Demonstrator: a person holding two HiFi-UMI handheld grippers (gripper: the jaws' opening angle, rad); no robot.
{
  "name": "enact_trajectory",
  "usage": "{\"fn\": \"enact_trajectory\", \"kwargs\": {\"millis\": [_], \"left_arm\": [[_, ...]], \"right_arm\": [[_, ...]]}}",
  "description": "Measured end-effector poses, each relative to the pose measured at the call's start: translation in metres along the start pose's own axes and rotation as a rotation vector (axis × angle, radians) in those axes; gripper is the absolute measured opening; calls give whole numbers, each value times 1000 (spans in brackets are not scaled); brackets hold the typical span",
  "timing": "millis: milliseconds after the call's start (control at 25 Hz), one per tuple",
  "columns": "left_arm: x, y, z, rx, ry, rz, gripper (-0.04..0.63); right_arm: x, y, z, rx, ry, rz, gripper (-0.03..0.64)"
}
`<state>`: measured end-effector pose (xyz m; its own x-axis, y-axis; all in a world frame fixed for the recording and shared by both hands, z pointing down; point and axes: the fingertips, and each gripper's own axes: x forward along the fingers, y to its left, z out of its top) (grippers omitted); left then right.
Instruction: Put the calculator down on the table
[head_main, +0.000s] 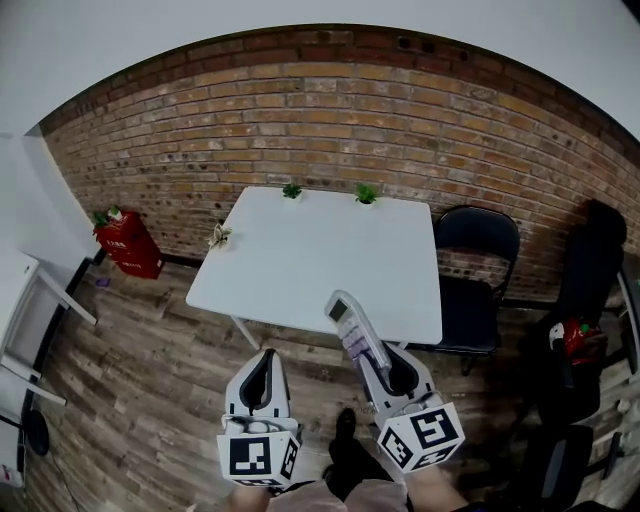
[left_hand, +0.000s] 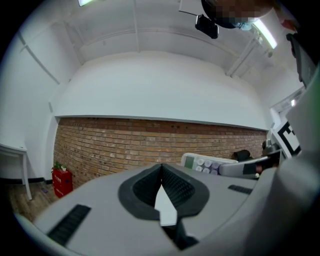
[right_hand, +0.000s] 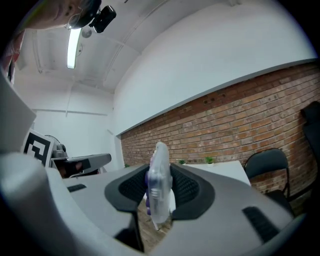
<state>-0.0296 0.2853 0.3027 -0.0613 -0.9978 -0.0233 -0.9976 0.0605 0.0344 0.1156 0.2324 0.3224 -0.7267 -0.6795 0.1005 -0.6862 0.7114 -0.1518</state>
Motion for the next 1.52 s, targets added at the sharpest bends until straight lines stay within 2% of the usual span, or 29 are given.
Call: {"fn": "enact_trajectory", "kwargs": {"millis": [360, 920, 1200, 1520], "left_arm": [[83, 6, -19, -2, 10, -41, 9], [244, 20, -35, 19, 52, -86, 10], [281, 29, -11, 54, 13, -87, 11], [312, 60, -4, 35, -13, -96, 11]], "right_arm": [[66, -51, -7, 51, 13, -26, 127], [195, -141, -5, 103, 60, -52, 127], [231, -162, 23, 80, 9, -74, 127], [271, -168, 34, 35, 7, -122, 127]]}}
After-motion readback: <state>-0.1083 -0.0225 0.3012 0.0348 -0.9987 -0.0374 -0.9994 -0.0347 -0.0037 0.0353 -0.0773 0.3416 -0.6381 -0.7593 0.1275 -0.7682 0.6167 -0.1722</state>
